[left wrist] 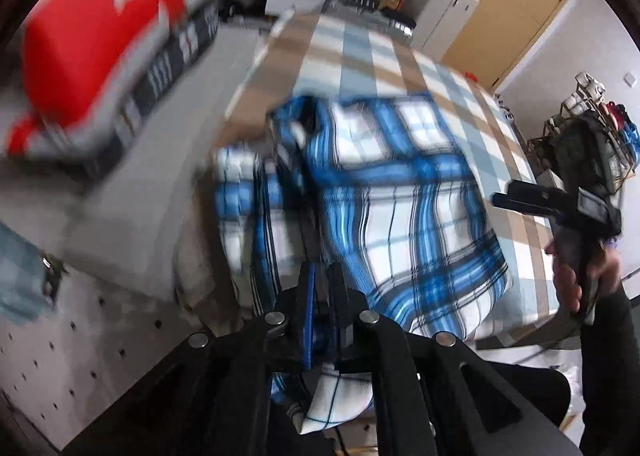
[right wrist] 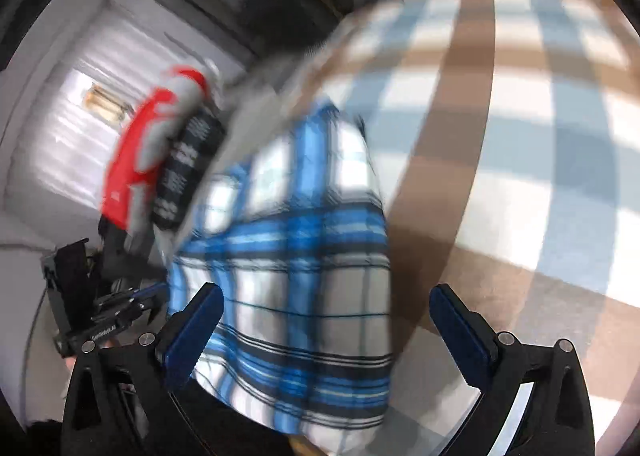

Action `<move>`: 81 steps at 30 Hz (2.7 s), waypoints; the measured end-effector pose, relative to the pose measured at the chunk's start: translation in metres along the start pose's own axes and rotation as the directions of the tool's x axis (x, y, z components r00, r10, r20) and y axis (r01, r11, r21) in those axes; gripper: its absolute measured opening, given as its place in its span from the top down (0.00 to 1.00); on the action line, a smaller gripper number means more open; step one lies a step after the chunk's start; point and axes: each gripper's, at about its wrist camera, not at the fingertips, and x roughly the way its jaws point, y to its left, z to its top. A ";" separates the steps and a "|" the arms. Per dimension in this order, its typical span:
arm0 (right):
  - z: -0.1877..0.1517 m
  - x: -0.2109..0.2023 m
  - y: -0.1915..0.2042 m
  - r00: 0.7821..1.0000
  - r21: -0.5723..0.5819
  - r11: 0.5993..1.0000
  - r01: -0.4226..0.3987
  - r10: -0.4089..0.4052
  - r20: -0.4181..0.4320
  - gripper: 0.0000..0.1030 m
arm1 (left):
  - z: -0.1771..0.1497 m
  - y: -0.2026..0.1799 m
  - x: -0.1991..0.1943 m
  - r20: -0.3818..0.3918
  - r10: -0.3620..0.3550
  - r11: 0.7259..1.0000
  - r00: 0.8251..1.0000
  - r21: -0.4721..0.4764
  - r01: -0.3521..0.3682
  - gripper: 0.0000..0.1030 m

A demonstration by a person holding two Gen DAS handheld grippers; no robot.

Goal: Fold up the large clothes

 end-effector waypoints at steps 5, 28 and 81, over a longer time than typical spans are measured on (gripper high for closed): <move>-0.006 0.039 0.007 0.984 -0.033 0.999 -0.041 0.035 -0.176 0.00 | -0.002 0.007 0.027 -0.071 -0.026 0.996 0.997 -0.082 0.020 0.97; -0.069 -0.090 -0.091 0.938 0.223 0.944 0.244 -0.289 0.194 0.69 | 0.091 -0.179 0.134 -0.324 -0.169 0.932 0.931 0.255 0.258 1.00; -0.042 -0.158 -0.018 0.895 0.193 0.965 0.180 -0.242 0.374 0.77 | 0.075 -0.152 0.051 -0.061 -0.444 0.847 0.894 0.298 0.441 1.00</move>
